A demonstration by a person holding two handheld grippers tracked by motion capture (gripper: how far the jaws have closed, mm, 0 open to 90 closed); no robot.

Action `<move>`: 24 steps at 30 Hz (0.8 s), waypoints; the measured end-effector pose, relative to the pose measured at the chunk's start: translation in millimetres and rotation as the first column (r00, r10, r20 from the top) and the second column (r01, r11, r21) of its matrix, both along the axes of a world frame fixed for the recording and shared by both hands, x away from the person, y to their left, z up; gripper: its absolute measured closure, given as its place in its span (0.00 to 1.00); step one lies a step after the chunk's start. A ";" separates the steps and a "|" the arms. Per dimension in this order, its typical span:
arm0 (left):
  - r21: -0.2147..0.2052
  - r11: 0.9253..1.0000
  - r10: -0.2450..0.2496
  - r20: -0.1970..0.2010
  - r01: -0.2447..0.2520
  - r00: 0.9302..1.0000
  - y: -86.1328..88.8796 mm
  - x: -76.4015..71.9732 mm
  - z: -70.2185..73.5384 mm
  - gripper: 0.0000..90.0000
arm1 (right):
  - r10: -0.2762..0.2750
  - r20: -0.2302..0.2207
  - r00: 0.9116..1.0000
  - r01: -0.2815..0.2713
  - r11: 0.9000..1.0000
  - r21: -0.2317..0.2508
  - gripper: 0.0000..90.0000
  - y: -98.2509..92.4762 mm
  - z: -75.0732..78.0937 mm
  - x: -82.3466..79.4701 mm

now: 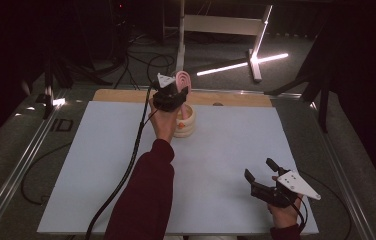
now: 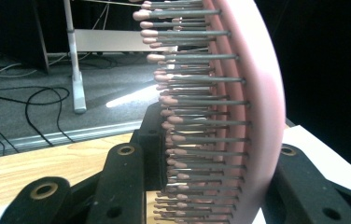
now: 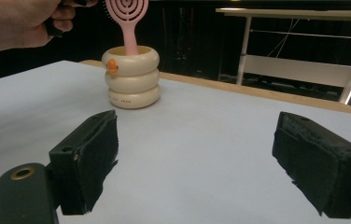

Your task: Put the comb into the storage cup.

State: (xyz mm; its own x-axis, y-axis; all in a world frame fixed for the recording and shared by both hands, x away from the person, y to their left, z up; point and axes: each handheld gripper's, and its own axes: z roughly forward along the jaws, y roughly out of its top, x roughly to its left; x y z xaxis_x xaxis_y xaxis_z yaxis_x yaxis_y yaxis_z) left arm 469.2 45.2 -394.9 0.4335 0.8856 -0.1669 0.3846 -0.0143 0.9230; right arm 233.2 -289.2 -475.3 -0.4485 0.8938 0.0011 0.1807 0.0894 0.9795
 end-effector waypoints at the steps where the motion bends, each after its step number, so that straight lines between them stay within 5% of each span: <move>1: 0.002 1.000 0.001 0.000 -0.001 1.000 -0.2 -0.1 -0.1 0.71 | 0.000 0.000 1.000 0.000 1.000 0.000 0.16 -0.1 0.0 0.1; 24: 0.003 1.000 -0.005 -0.013 0.005 1.000 -3.1 -1.3 -6.4 0.71 | 0.010 -0.012 1.000 -0.009 1.000 0.027 0.16 -0.7 -0.7 1.1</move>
State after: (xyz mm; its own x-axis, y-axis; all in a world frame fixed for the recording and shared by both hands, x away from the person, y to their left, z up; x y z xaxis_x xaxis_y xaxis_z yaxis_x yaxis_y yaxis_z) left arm 467.9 42.0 -401.3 0.4354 0.8840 -0.1700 0.3963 -0.0187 0.9179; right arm 234.3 -289.9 -476.0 -0.4566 0.8891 0.0307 0.1916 0.0646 0.9794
